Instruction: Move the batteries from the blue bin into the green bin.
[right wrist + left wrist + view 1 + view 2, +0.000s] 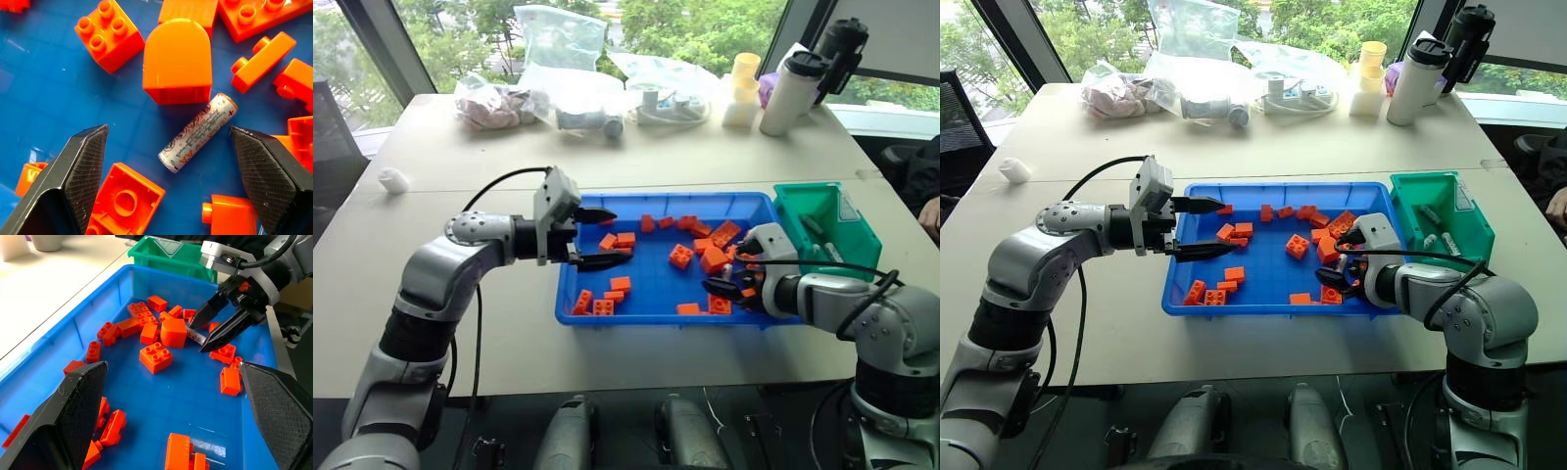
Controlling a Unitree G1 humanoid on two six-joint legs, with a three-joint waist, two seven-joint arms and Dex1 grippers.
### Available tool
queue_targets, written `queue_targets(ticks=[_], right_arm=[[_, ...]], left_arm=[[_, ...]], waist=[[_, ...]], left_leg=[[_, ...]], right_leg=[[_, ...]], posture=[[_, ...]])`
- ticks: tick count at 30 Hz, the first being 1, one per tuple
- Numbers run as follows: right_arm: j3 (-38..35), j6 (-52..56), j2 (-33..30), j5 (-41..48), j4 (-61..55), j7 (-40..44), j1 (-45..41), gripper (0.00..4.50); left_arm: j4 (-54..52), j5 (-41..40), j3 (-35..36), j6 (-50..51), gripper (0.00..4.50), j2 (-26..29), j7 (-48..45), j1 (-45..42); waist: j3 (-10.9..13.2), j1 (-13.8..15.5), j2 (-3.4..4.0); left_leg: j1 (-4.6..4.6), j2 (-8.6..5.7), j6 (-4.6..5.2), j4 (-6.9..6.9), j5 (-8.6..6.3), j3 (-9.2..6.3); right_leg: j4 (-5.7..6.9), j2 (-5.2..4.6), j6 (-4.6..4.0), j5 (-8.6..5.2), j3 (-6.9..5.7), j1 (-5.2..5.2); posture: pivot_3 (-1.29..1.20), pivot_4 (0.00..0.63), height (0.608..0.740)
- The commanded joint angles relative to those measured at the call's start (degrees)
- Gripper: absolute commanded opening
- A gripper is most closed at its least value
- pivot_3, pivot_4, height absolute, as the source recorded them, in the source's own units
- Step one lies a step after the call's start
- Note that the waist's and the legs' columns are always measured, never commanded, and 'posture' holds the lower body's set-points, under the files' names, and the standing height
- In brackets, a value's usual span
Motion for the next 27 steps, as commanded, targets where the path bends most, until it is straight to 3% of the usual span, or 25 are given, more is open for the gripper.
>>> queue_targets(ticks=[1,4,10,15,20,24,27], right_arm=[[1.8,0.5,1.5,-1.7,2.0,-1.6,-0.4,4.07],[3.9,0.5,2.2,-3.7,2.9,-2.5,-0.8,3.22],[6.3,0.5,1.9,-6.3,2.1,-2.2,-0.3,0.08],[3.5,0.2,1.4,-7.6,2.0,-1.6,-0.9,0.02],[-4.2,-6.1,-0.6,-5.3,-1.3,3.2,-5.0,0.02],[-14.3,-11.7,-4.8,-2.9,-1.4,7.9,-7.5,0.02],[-16.8,-14.5,-7.0,-4.0,0.5,8.0,-6.7,0.02]], left_arm=[[-1.7,-0.3,1.1,-0.6,4.50,-0.2,0.4,-0.1],[-1.7,-0.1,1.1,-0.9,4.50,-0.4,0.7,-0.1],[-2.5,-0.7,1.6,-0.5,4.50,0.1,0.8,0.3],[-3.0,-1.6,1.4,0.3,4.50,0.6,0.0,0.4],[-1.7,-1.2,1.1,-1.4,4.50,-1.4,0.2,-0.2],[3.9,1.0,-0.6,-6.2,4.50,-8.6,1.8,-5.7],[7.9,2.6,-1.6,-9.5,4.50,-13.1,2.1,-9.1]], waist=[[0.0,0.0,-0.04],[0.0,-0.1,-0.07],[-0.1,0.0,-0.18],[-0.1,0.0,-0.20],[-0.1,0.1,-0.17],[-0.1,0.7,-0.15],[-0.1,1.0,-0.19]], left_leg=[[0.01,0.00,0.00,0.00,0.00,0.00],[0.10,0.01,0.00,0.00,0.00,0.00],[0.15,0.02,0.00,-0.01,0.00,0.00],[0.22,0.02,0.00,-0.02,0.00,0.00],[0.20,-0.03,0.01,-0.02,0.00,0.01],[0.18,-0.04,0.01,-0.01,0.00,-0.01],[0.17,-0.06,0.03,-0.01,-0.02,-0.01]], right_leg=[[0.00,0.01,0.00,0.00,0.00,0.00],[0.01,0.02,0.00,0.00,0.00,0.09],[0.00,0.02,0.00,0.00,0.00,0.15],[-0.01,0.02,0.00,0.00,0.00,0.22],[-0.02,-0.02,0.00,0.00,0.00,0.21],[-0.03,-0.02,0.00,0.00,-0.03,0.21],[-0.13,-0.03,0.01,0.00,-0.06,0.27]], posture=[[0.00,0.150,0.740],[0.00,0.150,0.740],[0.00,0.150,0.740],[0.00,0.150,0.740],[0.00,0.150,0.740],[0.00,0.150,0.740],[0.00,0.150,0.740]])
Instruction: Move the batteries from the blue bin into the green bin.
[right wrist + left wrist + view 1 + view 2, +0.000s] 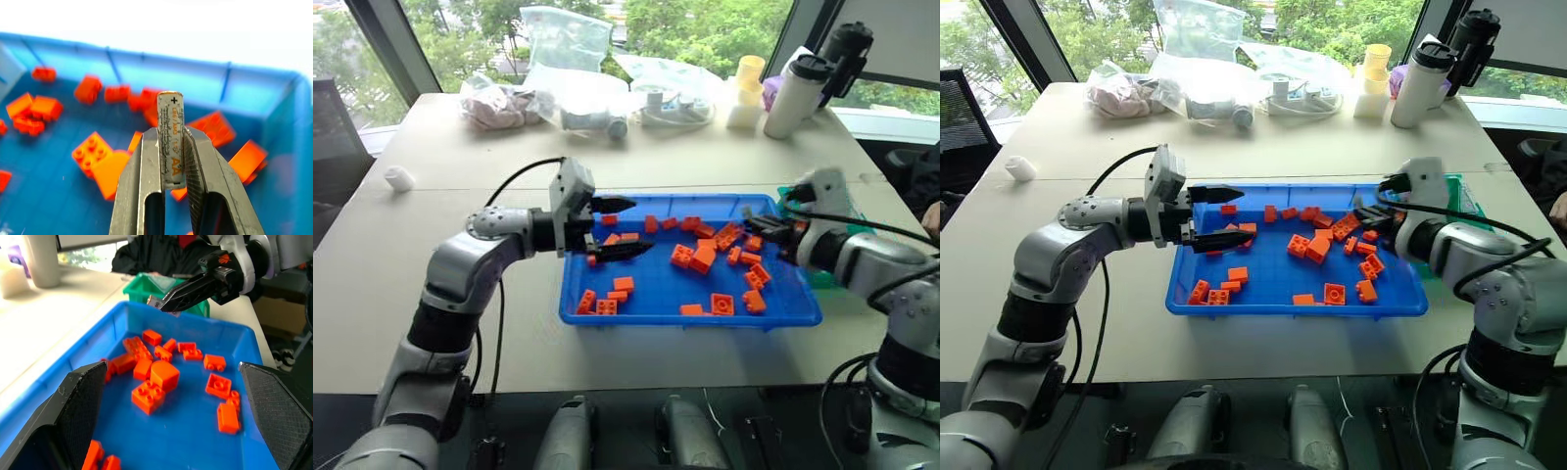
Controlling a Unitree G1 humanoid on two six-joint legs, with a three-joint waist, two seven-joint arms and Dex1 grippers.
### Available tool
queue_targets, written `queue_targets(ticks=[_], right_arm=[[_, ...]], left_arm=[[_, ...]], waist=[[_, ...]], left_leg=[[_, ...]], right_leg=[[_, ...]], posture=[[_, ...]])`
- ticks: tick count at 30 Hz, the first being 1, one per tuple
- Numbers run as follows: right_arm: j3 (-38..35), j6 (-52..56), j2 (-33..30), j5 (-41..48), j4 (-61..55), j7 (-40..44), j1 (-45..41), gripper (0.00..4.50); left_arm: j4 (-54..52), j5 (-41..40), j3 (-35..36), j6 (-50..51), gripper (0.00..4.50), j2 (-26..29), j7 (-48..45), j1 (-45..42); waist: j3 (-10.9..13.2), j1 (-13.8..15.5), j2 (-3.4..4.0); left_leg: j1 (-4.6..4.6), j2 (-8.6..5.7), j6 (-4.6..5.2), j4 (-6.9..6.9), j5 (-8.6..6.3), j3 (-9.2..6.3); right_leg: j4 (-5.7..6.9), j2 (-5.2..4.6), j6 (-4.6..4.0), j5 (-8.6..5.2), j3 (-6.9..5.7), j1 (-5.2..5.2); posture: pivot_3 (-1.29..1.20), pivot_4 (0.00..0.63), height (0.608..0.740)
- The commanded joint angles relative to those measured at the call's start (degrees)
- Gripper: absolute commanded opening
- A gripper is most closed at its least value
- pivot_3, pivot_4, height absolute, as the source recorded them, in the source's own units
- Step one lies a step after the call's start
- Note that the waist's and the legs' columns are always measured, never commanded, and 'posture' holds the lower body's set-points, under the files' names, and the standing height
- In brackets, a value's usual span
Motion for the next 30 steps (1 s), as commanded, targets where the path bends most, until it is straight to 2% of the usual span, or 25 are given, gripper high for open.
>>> queue_targets(ticks=[1,5,11,13,14,20,25,30], right_arm=[[-3.3,-3.7,-2.0,-0.6,0.8,0.5,1.1,0.02],[-5.2,-8.5,-4.9,-6.2,6.3,-3.1,3.5,0.02],[-4.5,-11.3,-4.9,-11.4,13.4,-7.7,4.5,0.02],[-4.4,-12.1,-4.7,-11.5,15.0,-7.4,4.6,1.02],[-4.3,-12.5,-4.8,-11.6,15.4,-7.2,4.6,1.30],[-2.9,-13.9,-6.0,-11.7,17.8,-5.9,3.5,4.42],[-3.4,-17.4,-7.6,-11.4,18.3,-3.8,2.1,4.46],[-5.2,-23.5,-10.9,-4.8,11.3,8.3,4.9,4.46]], left_arm=[[2.9,1.6,-1.0,-4.3,4.50,-3.4,0.1,-3.6],[5.7,3.4,-6.4,-6.7,4.50,-6.8,-5.5,-7.4],[10.1,8.2,-9.1,-10.5,4.50,-6.5,-8.2,-9.1],[10.7,8.9,-9.1,-11.0,4.50,-6.6,-8.5,-9.3],[10.8,9.0,-8.9,-11.0,4.50,-6.7,-8.6,-9.3],[10.4,9.9,-8.3,-9.9,4.50,-5.7,-8.2,-8.9],[9.3,9.3,-7.5,-8.8,4.50,-3.9,-8.6,-8.5],[8.0,8.5,-4.2,-7.3,4.50,0.7,-8.6,-7.4]], waist=[[0.0,0.0,0.00],[0.0,0.0,0.02],[0.0,-1.0,0.05],[0.0,-1.1,0.08],[0.0,-1.1,0.08],[0.0,-1.0,0.08],[0.0,-0.9,0.08],[0.0,-0.9,0.09]], left_leg=[[0.01,0.00,0.01,-0.01,-0.01,0.02],[0.00,0.00,0.01,-0.01,-0.01,0.04],[0.09,0.01,0.01,-0.08,0.00,0.10],[0.10,0.03,0.01,-0.08,0.00,0.11],[0.10,0.03,0.01,-0.08,0.00,0.13],[0.11,0.05,0.01,-0.08,0.00,0.12],[0.10,0.05,0.01,-0.08,0.00,0.12],[0.10,0.05,0.01,-0.08,-0.01,0.11]], right_leg=[[0.00,-0.01,0.00,0.00,0.01,0.00],[0.02,0.00,0.00,0.00,0.02,-0.02],[0.08,0.06,0.00,0.00,0.10,-0.03],[0.08,0.07,0.00,0.00,0.12,-0.03],[0.08,0.07,0.00,0.00,0.14,-0.03],[0.09,0.07,0.00,0.00,0.14,-0.03],[0.09,0.07,0.00,0.00,0.14,-0.04],[0.08,0.08,0.00,0.00,0.14,-0.04]], posture=[[0.00,0.150,0.740],[0.00,0.150,0.740],[0.00,0.150,0.740],[0.00,0.150,0.740],[0.00,0.150,0.740],[0.00,0.150,0.740],[0.00,0.150,0.740],[0.00,0.150,0.740]])
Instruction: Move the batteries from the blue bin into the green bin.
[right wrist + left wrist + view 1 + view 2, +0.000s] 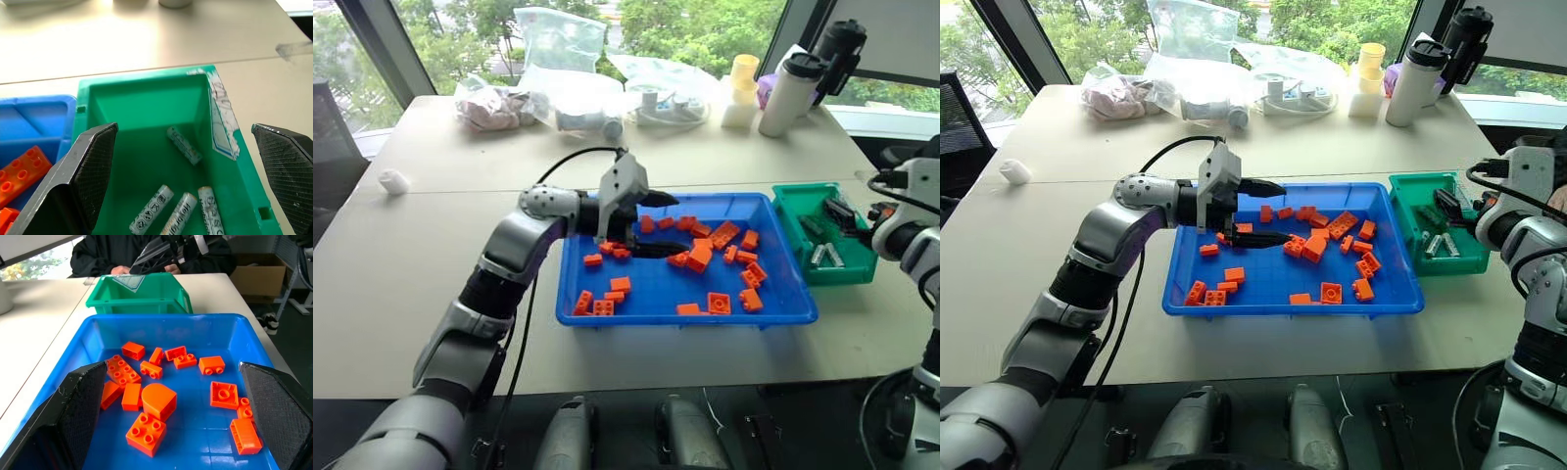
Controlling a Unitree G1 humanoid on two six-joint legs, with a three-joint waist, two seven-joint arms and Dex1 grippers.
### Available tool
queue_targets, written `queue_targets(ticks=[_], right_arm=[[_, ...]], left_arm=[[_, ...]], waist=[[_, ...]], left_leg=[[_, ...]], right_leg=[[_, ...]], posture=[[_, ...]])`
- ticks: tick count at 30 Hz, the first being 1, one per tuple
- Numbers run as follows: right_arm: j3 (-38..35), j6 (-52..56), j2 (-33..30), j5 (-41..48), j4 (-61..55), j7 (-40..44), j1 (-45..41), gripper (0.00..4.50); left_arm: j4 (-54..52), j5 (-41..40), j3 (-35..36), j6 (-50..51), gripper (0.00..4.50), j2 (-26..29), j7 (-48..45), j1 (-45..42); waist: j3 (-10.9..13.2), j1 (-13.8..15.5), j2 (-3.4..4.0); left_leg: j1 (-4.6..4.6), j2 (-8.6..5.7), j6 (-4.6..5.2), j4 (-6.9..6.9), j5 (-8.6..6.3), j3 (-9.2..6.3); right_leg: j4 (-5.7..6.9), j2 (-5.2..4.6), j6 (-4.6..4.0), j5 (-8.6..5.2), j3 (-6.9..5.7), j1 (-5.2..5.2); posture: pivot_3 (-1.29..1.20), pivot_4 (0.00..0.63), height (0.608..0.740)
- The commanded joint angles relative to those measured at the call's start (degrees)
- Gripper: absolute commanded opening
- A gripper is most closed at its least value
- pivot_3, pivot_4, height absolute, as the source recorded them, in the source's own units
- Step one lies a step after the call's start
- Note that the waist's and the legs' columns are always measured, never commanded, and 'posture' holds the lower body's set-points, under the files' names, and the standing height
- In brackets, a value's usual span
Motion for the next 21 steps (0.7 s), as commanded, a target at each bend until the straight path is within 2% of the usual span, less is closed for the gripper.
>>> queue_targets(ticks=[1,6,11,15,18,21], right_arm=[[-3.3,-4.2,-3.4,6.6,-8.7,10.4,3.1,4.46],[-9.5,0.6,-8.4,18.9,-13.9,24.5,13.3,4.46],[-12.4,-1.2,-10.6,20.5,-13.1,29.6,21.4,4.46],[-13.8,-6.0,-10.6,17.7,-9.1,33.3,28.0,4.46],[-14.3,-12.0,-9.8,14.7,-7.6,35.5,32.8,4.46],[-14.0,-13.2,-9.7,14.9,-6.9,36.0,34.7,4.46]], left_arm=[[-3.3,-1.9,4.8,2.3,4.50,4.1,-0.4,1.0],[-12.3,-9.4,12.5,15.8,4.50,16.8,-2.5,6.8],[-18.8,-15.1,22.6,23.8,4.50,24.0,0.9,14.4],[-24.1,-19.8,32.0,30.0,4.50,27.5,4.1,23.9],[-26.8,-23.0,39.2,33.5,4.50,26.4,8.9,29.3],[-28.5,-24.7,42.3,34.0,4.50,25.4,11.5,32.9]], waist=[[0.0,0.0,0.00],[0.0,-0.2,-0.02],[0.0,0.2,-0.04],[0.0,0.1,-0.04],[0.0,0.2,-0.04],[0.0,0.2,-0.04]], left_leg=[[0.00,0.01,0.00,-0.01,0.00,-0.01],[0.04,0.12,0.04,-0.04,-0.02,-0.03],[0.37,0.11,0.06,-0.02,-0.04,-0.08],[0.47,0.12,0.18,-0.02,-0.12,-0.16],[0.44,0.11,0.18,-0.02,-0.12,-0.15],[0.49,0.11,0.18,-0.01,-0.12,-0.15]], right_leg=[[0.00,0.01,0.00,0.00,0.00,0.00],[-0.01,0.05,0.00,0.00,-0.01,0.03],[-0.18,-0.02,0.01,-0.01,-0.11,0.52],[-0.33,-0.04,0.03,-0.04,-0.22,0.73],[-0.33,-0.07,0.03,-0.04,-0.22,0.70],[-0.34,-0.08,0.03,-0.04,-0.22,0.76]], posture=[[0.00,0.150,0.740],[0.00,0.150,0.740],[0.00,0.150,0.740],[0.00,0.150,0.740],[0.00,0.150,0.740],[0.00,0.150,0.740]])
